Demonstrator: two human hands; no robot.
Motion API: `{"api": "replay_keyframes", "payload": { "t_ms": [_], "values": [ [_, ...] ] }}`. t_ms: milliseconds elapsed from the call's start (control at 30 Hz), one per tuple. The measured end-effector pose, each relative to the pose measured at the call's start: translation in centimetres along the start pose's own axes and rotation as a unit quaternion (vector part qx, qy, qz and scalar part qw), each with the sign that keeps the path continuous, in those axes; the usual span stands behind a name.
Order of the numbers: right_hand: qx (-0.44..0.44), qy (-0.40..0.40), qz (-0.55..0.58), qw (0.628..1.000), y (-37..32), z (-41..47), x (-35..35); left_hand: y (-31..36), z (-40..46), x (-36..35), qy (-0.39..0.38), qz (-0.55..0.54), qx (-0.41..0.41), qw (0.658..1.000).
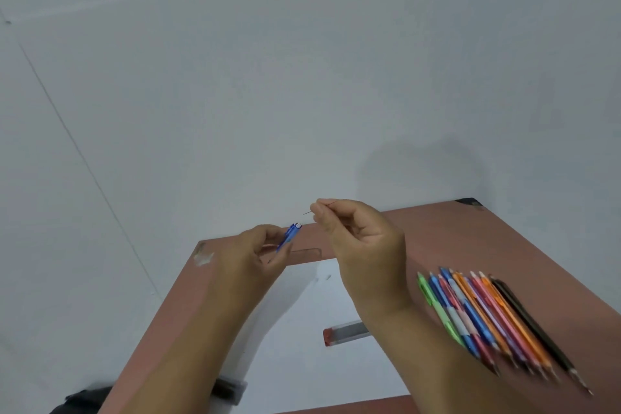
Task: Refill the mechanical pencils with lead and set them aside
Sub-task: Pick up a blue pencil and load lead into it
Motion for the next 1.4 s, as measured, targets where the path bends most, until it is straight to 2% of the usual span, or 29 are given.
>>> {"api": "replay_keyframes", "payload": {
  "t_ms": [100,267,400,833,1133,1400],
  "values": [
    [-0.008,-0.021,0.041,0.999,-0.4,-0.3,-0.5,0.2,-0.2,0.5,0.022,-0.018,-0.045,0.999],
    [-0.012,-0.069,0.089,0.994,-0.8,-1.1,-1.6,0.2,-0.5,0.7,0.0,-0.048,-0.091,0.995],
    [-0.025,-0.078,0.089,0.993,-0.6,-1.3,-1.6,-0.4,-0.3,0.6,-0.018,-0.071,-0.082,0.994],
    [0.01,-0.082,0.06,0.995,-0.9,-1.6,-1.9,-1.5,-0.1,0.4,-0.018,-0.108,-0.074,0.991],
    [0.082,-0.12,-0.013,0.989,-0.3,-1.7,-2.2,-1.8,0.0,0.2,-0.01,-0.1,-0.08,0.992],
    [0.081,-0.131,-0.035,0.988,0.0,-1.8,-2.2,-2.1,0.0,0.2,-0.015,-0.087,-0.092,0.992]
  ]
}}
Point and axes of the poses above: each hand's wrist, its own z-axis towards the middle knuckle, its own x-axis out of the back of the hand, y = z × x, the point moved 5 cm from there along z, towards the middle knuckle, and after that the axes turned 15 degrees about x, right-handed, at the moved point
